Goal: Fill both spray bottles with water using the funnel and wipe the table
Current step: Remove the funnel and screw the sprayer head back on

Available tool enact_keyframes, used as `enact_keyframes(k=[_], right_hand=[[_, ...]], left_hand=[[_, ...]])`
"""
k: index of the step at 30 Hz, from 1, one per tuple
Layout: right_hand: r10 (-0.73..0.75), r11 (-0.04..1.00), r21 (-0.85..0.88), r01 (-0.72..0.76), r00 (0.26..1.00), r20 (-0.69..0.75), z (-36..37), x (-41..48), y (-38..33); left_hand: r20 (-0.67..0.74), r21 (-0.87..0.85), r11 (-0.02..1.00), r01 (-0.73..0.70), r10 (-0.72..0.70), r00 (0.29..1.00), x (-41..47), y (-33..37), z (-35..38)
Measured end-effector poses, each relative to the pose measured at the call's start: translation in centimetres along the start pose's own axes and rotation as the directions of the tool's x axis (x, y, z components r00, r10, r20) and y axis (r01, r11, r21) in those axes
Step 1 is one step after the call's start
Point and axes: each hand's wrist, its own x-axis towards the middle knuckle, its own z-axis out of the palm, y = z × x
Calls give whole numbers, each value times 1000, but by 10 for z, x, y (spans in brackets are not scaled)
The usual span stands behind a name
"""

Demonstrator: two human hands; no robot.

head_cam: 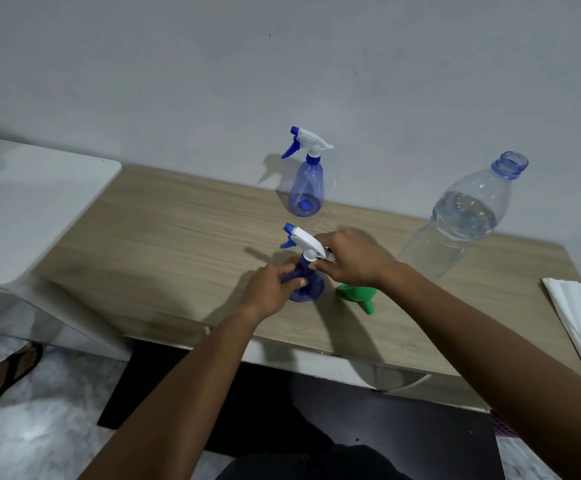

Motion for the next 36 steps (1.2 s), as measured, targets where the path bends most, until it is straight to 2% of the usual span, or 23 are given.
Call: enact_keyframes(k=[8,14,19,24,27,29,32,34,36], right_hand=[[59,983,177,-39,993,-104,31,-5,5],[90,988,141,-62,976,-200,39,-6,0],[201,979,98,-178,927,-317,53,-6,-3],[330,944,89,-318,892,-309,58,-5,-8],[411,909,84,-408,847,-337,56,-9,-9],[458,889,163,-428,826,-329,54,-15,-6],[416,836,467,-289,888,-195,54,-23,2],[352,714,675,-188,929,-114,50,-28,1],[304,625,769,-136,949,-79,45,-29,-1]], left_hand=[[-9,-4,1000,2,-2,1000,0,0,1],[2,30,999,22,-22,1000,2,-1,1],[-31,96,995,39,-36,999,-1,5,-1],[-25,101,992,70,-68,997,-4,6,-1],[-22,84,994,75,-73,997,-4,7,-1],[-24,81,995,58,-56,998,-4,7,-1],[-36,106,993,53,-49,998,-5,10,-3],[-28,77,995,59,-57,998,-4,8,-2],[-24,76,996,49,-47,999,-5,9,-2]])
